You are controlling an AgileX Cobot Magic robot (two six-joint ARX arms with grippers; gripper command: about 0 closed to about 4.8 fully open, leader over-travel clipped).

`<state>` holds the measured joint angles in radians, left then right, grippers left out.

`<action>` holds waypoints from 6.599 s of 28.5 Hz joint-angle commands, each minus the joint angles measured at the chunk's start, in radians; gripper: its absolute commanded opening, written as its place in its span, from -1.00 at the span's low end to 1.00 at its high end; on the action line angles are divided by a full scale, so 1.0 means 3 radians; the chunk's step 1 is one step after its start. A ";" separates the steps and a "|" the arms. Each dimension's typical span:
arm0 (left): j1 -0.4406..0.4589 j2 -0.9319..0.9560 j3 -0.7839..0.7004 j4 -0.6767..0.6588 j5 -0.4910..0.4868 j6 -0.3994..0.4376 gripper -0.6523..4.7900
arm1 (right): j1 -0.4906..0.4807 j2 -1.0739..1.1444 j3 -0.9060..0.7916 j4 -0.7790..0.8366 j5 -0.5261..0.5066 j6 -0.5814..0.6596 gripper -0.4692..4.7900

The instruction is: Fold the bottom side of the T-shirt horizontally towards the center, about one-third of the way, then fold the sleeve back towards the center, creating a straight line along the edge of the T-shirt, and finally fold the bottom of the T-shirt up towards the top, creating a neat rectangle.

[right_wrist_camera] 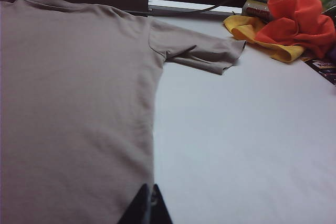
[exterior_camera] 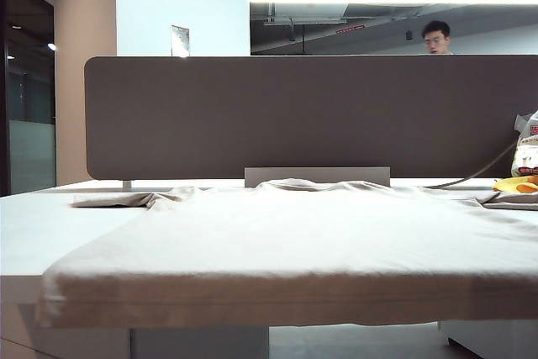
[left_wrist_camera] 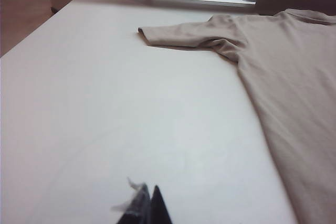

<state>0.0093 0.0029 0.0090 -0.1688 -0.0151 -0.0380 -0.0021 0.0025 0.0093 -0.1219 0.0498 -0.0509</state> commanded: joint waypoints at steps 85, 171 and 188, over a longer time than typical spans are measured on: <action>-0.0507 0.2753 0.1235 0.0028 0.1097 -0.0768 -0.77 | -0.0139 0.2972 0.1695 -0.0464 -0.0525 0.1167 -0.52; -0.0863 0.4405 0.1717 0.0591 0.1816 -0.1010 -0.78 | -0.0991 0.4387 0.1916 -0.0130 -0.2566 0.1425 -0.84; -0.0839 0.4318 0.2330 0.0276 0.1177 -0.0633 -0.78 | -0.0989 0.4387 0.2452 -0.0100 -0.2527 0.1518 -0.84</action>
<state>-0.2432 1.3003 0.6945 -0.0811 0.3695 -0.2531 -0.2981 1.3216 0.7273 -0.1696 -0.7113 0.4000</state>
